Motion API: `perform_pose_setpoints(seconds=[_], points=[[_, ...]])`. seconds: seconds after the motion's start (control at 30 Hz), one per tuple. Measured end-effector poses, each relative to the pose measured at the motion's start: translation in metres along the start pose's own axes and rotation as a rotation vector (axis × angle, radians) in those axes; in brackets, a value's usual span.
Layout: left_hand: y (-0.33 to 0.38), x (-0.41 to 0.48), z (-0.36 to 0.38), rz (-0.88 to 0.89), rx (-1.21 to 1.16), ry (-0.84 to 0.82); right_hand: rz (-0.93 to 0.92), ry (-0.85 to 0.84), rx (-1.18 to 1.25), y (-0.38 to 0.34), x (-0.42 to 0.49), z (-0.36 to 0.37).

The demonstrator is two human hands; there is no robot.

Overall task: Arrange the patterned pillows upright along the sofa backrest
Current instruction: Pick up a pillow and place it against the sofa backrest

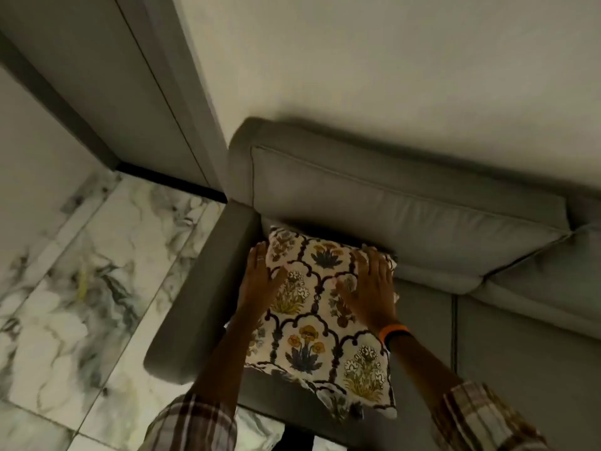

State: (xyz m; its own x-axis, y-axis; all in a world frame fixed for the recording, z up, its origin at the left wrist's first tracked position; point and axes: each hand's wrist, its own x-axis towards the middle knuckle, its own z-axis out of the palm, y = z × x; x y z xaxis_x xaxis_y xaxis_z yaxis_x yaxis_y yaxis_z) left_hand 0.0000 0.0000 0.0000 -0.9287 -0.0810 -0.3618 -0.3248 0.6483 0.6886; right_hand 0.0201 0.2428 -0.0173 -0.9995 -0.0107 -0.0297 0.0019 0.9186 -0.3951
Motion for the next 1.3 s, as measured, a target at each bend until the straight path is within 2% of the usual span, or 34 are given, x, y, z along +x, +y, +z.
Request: perform_pose_setpoints(seconds=[0.07,0.13,0.23,0.33,0.43,0.5,0.6,0.7,0.83,0.97,1.13,1.23,1.3], points=[[-0.016,0.014,0.018,-0.168,-0.152,-0.018,0.282,-0.046,0.173,0.020,-0.009,0.026],[-0.025,0.020,0.030,-0.306,-0.176,-0.084,0.509,-0.061,0.422,0.028,-0.024,0.039],[-0.025,0.026,0.044,-0.412,-0.176,-0.089,0.770,0.017,0.790,0.048,-0.028,0.055],[-0.017,0.027,0.049,-0.521,-0.164,-0.067,0.982,0.001,1.116,0.082,-0.030,0.065],[0.003,0.013,0.056,-0.513,-0.198,-0.016,0.964,-0.034,1.174,0.116,-0.042,0.062],[0.021,0.000,0.068,-0.467,-0.303,0.040,0.962,0.054,1.200,0.110,-0.048,0.021],[0.062,-0.023,0.099,-0.388,-0.382,0.065,0.866,0.215,1.277,0.130,-0.064,-0.028],[0.117,-0.047,0.148,-0.224,-0.479,0.040,0.752,0.352,1.301,0.187,-0.086,-0.074],[0.172,-0.055,0.225,-0.057,-0.534,-0.100,0.661,0.378,1.175,0.275,-0.108,-0.134],[0.197,-0.041,0.301,0.027,-0.532,-0.187,0.575,0.276,1.048,0.365,-0.117,-0.149],[0.194,-0.014,0.394,-0.029,-0.437,-0.290,0.504,-0.029,1.042,0.461,-0.100,-0.114],[0.183,-0.006,0.430,-0.029,-0.402,-0.349,0.510,-0.077,1.045,0.502,-0.086,-0.086],[0.178,0.001,0.439,-0.018,-0.399,-0.326,0.509,-0.060,1.016,0.513,-0.078,-0.078]])
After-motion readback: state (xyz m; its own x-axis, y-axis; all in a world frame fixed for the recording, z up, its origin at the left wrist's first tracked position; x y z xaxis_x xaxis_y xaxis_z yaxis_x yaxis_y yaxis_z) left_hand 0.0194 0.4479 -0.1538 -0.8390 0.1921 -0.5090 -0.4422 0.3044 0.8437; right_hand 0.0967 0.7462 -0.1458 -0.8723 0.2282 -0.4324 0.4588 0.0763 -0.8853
